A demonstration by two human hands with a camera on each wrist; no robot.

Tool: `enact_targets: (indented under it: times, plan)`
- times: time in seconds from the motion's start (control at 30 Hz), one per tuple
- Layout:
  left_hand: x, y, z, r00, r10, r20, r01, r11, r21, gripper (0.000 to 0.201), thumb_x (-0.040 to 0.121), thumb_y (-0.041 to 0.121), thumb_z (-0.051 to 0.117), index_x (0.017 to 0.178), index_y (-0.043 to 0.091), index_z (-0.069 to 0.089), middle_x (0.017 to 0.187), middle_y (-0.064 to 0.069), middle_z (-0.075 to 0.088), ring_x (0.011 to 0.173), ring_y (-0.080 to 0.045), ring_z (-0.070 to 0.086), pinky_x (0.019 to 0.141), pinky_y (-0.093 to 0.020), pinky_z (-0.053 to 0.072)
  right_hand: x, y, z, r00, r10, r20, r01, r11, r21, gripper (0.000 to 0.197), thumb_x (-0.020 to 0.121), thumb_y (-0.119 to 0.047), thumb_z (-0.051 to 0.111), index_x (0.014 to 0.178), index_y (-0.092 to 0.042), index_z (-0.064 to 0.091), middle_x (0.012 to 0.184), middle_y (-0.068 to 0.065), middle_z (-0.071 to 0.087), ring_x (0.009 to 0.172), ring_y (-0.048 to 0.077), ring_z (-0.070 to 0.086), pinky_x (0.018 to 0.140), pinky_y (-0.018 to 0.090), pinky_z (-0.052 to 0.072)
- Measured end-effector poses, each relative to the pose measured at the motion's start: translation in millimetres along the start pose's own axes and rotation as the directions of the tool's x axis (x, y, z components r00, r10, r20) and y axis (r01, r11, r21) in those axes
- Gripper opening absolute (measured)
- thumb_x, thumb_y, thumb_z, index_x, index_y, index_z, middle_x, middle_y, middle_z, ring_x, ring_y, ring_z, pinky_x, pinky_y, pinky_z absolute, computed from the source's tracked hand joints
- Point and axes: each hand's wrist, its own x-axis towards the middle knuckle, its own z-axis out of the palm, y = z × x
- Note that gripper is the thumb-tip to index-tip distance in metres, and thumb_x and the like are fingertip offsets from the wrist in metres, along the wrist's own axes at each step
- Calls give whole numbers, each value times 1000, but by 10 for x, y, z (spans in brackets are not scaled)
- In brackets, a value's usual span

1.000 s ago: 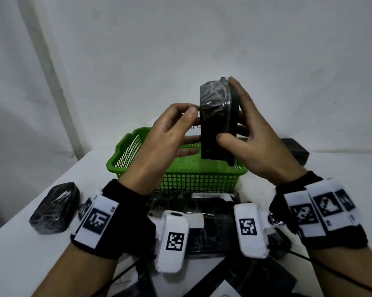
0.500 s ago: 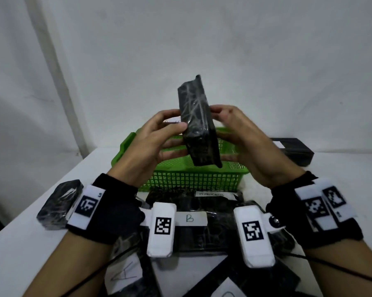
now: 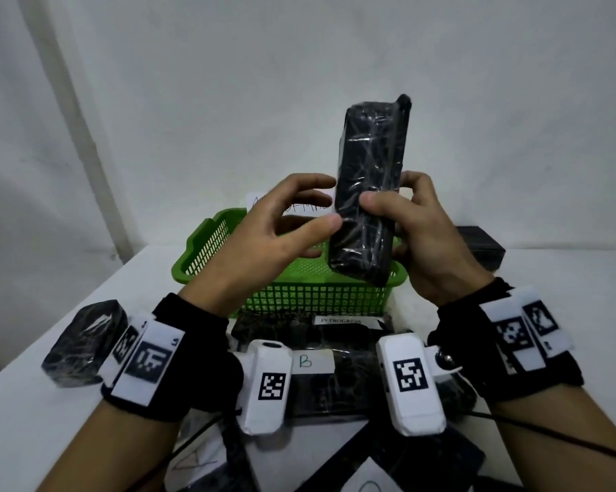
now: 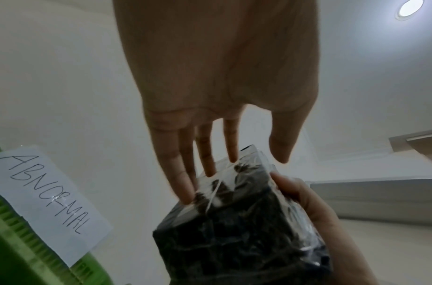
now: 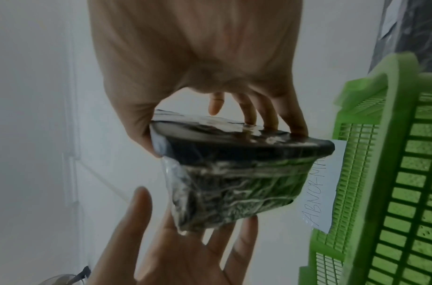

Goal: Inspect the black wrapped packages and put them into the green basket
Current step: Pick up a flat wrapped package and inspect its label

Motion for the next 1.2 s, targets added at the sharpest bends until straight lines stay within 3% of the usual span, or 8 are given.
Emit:
enact_targets:
  times: [0.17,0.3,0.47,0.6,0.83,0.97,1.07,1.2]
  plan:
    - [-17,-13,-30,987,-162,-11,162,987,10,84,69,56,67,146,34,42,121,5,69,92,-2,70,65,-23,55,-2,-5,5,997,-17,74,22,997,-71,90,68,-44,81,141,-27,30,138,7,60,105,12,72,82,31,57]
    - [-14,-5,-20,990,-138,2,138,990,-14,81,77,50,75,147,36,39,114,2,70,85,-6,69,62,-25,52,-28,-47,-7,988,-14,153,43,981,-190,104,69,-65,74,154,-38,21,150,-4,52,132,11,56,110,44,45]
    - [2,-66,-157,999,-16,-46,23,989,148,92,70,14,88,142,45,39,132,9,53,88,-10,64,77,-26,56,-102,-230,-51,936,88,341,-39,989,-146,87,71,-86,54,143,-37,51,138,-7,64,127,19,61,101,58,45]
    - [23,-147,-181,997,69,-39,-58,969,242,93,79,-4,77,147,43,35,147,12,43,107,-10,60,77,-22,56,-91,-317,-101,931,126,343,-140,990,16,62,87,-50,53,146,-31,48,132,4,67,115,33,69,80,57,58]
    - [24,-191,-161,1000,28,14,-28,999,26,83,89,-7,62,150,41,35,154,16,41,135,-6,48,108,-46,46,-110,-189,75,979,-115,171,126,990,-57,62,91,-8,55,141,-42,44,125,6,66,107,28,71,60,51,61]
    - [31,-86,-133,1000,-10,11,11,993,-121,68,86,14,54,147,40,41,153,21,42,135,-13,50,95,-45,55,-93,-144,56,953,-249,173,265,961,-79,67,81,-7,52,141,-36,43,121,0,62,94,7,69,64,35,59]
    - [30,7,-115,992,-125,-21,117,964,-238,43,89,45,56,132,40,52,138,19,57,115,-32,66,88,-52,53,-70,-99,23,930,-262,259,301,945,-125,73,77,-1,58,137,-40,46,135,-3,59,113,12,66,80,38,58]
    - [6,35,-103,992,-122,-7,113,933,-342,44,88,34,62,129,25,50,129,9,63,107,-35,68,83,-54,58,-66,-143,-1,942,-140,303,119,989,88,32,87,-25,57,118,-34,56,122,-8,65,105,12,65,72,35,55]
